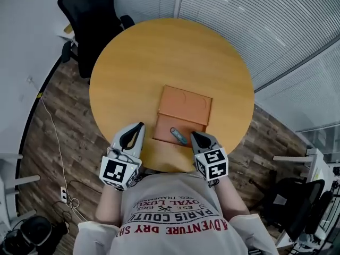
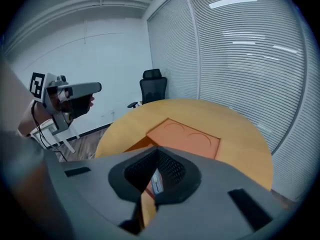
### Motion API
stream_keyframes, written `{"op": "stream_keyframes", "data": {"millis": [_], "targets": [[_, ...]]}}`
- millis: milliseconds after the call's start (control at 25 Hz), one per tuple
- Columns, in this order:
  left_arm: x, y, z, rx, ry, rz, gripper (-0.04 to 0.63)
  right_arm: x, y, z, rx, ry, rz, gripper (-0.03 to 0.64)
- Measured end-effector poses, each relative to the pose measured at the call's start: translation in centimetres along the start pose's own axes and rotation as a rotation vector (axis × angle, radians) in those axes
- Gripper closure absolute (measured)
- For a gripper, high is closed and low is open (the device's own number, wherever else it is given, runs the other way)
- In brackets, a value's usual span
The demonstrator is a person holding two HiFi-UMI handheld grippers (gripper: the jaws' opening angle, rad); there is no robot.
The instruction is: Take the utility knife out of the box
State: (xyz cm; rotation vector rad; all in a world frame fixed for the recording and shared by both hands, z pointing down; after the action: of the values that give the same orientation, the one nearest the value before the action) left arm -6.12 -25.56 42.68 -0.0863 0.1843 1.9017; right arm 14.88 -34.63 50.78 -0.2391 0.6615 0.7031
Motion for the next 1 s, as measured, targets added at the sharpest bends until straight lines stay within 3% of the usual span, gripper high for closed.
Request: {"op": "stream_keyframes", "data": {"millis": [240,440,680,1000], "targets": [[-1.5,0.6,2.1,-0.012,0.092,-0.068,0.600,-5.0,0.7,1.6,0.115,0.137,-0.158,0.607],[-1.9,1.5,3.4,0.007,0.127,-0.123,0.600,-8.7,1.7,4.3,0.214,0.303,-0.251,0.525],[-1.2,1.6,4.3,0.039,0.158,-0.182,0.600,-11.3,2.0,6.6,0.276,0.441,-0.280,0.451],[0.0,2.0,5.7,0.089,0.188,-0.221,0.600,-13.4,2.3,8.2,0.302,0.534,-0.236,0.431]]}}
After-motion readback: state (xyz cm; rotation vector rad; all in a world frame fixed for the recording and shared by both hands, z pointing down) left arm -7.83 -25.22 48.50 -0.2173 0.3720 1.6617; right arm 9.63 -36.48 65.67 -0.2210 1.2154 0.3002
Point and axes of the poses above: the fingertips, and each gripper's own axes: x backward along the fingers, y to its left, z out of its underside, the point moved 6 cm from there along x, backward along the fingers, and after that the axes turned 8 degrees about z, right-handed, at the moved point
